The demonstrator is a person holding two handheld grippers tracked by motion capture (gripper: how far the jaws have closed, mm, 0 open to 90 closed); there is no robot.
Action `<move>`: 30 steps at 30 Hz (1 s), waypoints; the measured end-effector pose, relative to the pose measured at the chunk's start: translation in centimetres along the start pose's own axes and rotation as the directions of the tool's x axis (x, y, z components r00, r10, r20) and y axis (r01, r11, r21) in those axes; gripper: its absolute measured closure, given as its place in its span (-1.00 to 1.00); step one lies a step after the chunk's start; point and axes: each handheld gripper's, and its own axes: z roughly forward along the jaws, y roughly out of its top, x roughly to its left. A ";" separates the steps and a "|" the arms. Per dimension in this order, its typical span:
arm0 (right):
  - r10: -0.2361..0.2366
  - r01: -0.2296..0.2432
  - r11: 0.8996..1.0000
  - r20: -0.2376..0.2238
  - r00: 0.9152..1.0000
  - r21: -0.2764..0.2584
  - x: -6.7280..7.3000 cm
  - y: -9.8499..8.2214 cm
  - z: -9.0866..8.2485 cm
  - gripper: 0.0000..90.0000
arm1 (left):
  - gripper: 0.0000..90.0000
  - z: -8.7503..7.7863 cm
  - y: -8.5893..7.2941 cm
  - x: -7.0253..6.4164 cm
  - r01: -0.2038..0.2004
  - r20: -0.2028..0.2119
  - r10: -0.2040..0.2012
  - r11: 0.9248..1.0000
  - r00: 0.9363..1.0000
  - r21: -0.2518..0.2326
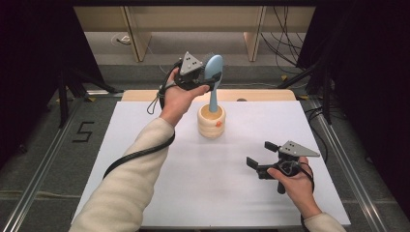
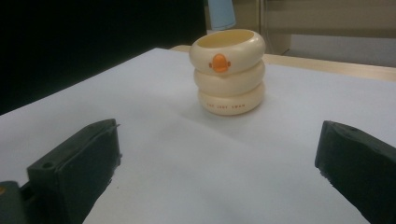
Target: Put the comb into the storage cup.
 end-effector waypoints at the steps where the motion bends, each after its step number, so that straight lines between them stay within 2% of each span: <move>1: -0.001 0.001 1.000 0.000 1.000 -0.001 0.0 0.0 0.0 -0.98 | 0.09 0.0 0.0 0.0 0.002 -0.001 -0.002 1.000 1.000 0.000; 30: -0.001 0.001 1.000 -0.004 1.000 0.005 0.1 -0.1 0.1 -0.98 | 0.09 0.6 -0.7 0.6 0.017 -0.010 -0.017 1.000 1.000 0.018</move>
